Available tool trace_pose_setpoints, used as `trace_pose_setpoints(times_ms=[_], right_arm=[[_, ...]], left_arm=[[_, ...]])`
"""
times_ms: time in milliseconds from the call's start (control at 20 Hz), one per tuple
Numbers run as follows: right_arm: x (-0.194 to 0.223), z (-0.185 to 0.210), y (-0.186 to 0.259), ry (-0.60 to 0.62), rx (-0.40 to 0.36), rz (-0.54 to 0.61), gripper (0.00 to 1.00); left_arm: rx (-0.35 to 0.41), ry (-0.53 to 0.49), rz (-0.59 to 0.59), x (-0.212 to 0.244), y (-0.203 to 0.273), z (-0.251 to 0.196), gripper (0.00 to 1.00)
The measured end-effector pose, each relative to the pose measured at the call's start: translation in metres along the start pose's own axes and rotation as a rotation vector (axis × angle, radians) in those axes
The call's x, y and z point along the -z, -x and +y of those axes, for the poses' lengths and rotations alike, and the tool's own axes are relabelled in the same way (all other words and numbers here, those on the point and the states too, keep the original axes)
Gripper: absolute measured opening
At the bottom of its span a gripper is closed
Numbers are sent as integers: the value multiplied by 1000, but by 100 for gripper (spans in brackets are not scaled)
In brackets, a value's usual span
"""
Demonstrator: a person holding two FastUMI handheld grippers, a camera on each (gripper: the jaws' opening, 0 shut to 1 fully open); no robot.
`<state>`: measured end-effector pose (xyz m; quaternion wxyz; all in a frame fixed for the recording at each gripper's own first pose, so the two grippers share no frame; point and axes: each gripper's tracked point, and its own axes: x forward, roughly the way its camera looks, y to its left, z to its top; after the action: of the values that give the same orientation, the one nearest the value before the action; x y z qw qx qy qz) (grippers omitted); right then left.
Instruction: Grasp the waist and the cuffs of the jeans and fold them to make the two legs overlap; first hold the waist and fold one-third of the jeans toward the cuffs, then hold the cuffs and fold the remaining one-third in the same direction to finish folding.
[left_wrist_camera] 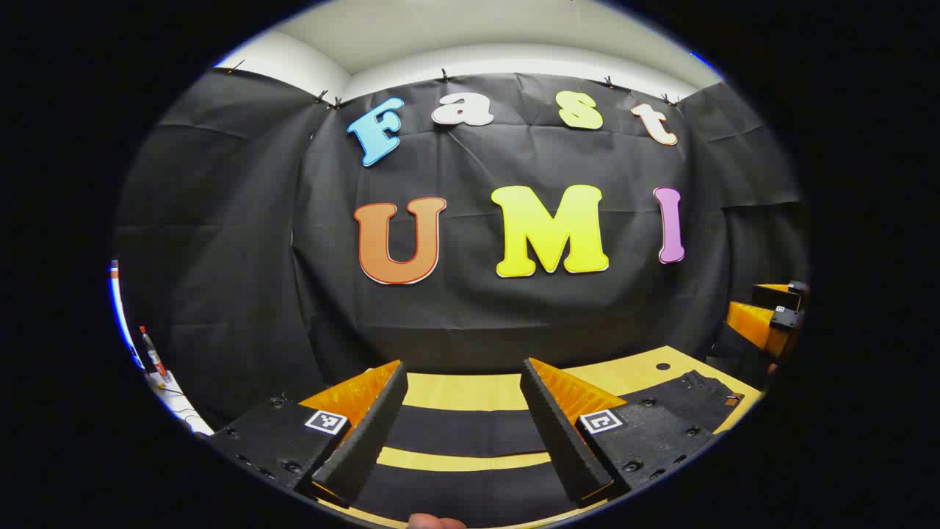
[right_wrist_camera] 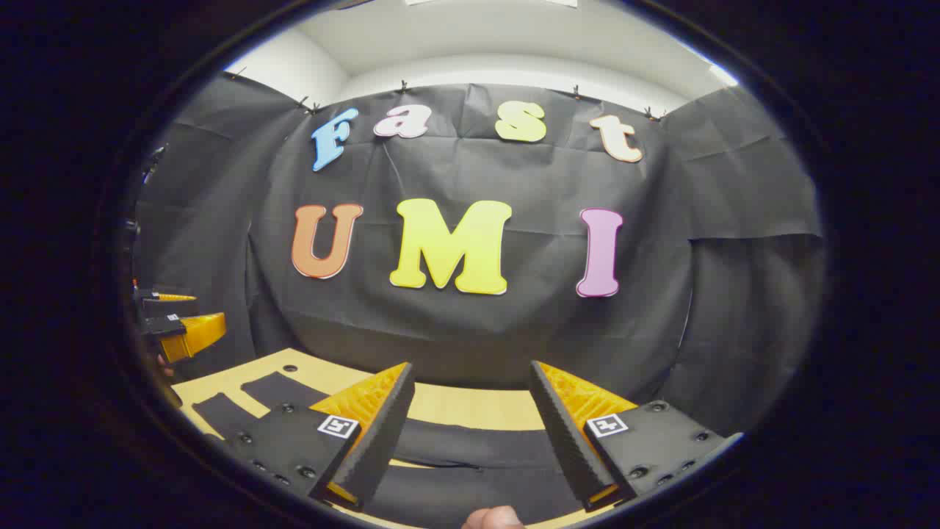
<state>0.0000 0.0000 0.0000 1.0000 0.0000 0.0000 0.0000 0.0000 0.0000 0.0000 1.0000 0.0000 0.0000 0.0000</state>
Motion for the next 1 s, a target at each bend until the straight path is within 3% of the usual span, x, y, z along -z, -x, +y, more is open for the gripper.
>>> trace_pose_setpoints(times_ms=[700, 1000], right_arm=[[9, -20, -29, -5, 10, 15, 94], [37, -79, -31, -48, 90, 104, 94]], left_arm=[[-6, 47, 28, 4, -5, 1, 99], [-47, 103, 130, 25, 2, 9, 99]])
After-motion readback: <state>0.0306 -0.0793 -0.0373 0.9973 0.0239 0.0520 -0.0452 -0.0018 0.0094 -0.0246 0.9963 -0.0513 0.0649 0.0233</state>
